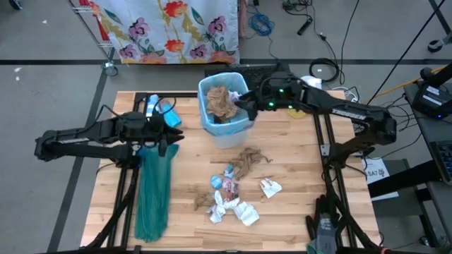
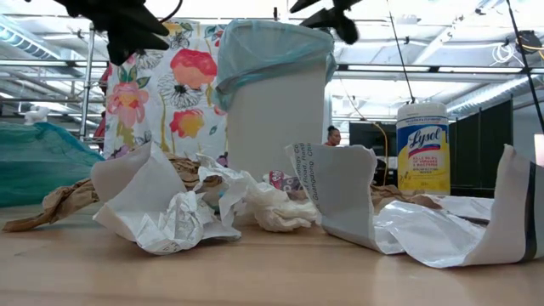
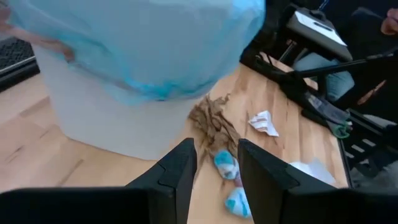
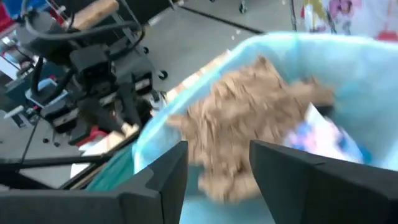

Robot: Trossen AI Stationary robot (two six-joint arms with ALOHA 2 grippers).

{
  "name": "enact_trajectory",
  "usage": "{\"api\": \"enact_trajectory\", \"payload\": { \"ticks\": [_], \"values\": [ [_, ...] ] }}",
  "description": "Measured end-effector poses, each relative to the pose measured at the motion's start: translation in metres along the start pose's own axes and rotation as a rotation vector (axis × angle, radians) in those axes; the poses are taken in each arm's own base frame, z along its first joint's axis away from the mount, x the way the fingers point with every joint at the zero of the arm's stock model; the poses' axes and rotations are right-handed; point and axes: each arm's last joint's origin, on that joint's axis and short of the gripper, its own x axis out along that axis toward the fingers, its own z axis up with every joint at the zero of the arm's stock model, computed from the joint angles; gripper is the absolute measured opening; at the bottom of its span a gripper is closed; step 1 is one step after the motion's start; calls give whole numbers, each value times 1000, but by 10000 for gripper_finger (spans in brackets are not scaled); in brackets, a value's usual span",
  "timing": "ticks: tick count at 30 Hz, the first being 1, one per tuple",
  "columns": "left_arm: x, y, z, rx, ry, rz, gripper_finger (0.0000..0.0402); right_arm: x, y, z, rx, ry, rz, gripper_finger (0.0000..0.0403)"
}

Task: Place trash/remove bag and relplace
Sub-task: Put the brown napkin in the trash bin

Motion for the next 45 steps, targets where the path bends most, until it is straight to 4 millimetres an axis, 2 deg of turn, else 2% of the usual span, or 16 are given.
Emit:
{"api": "enact_trajectory", "payload": {
  "ticks": [4,8,14,18,25,32,35,39,45],
  "values": [
    [1,4,1,-12,-4,22,123,-31,1,-4,43,63,-33,154],
    [1,3,1,-49,4,-2,123,-53,4,-17,104,172,-80,147],
    [7,-7,-4,-94,55,-37,123,-74,23,-58,82,379,-278,144],
    [21,-24,-16,-120,144,-67,123,-88,44,-87,28,441,-376,144],
    [47,-67,-49,-157,267,-69,123,-108,82,-126,9,431,-385,144],
    [70,-95,-87,-98,406,-69,123,-109,108,-170,-72,422,-429,144],
    [80,-105,-99,-48,429,-104,123,-102,108,-201,-73,446,-468,144],
    [93,-111,-113,-7,479,-125,123,-90,107,-245,-2,494,-434,144],
    [111,-123,-119,244,524,-173,123,-79,101,-297,148,552,-326,144]
  ]
}}
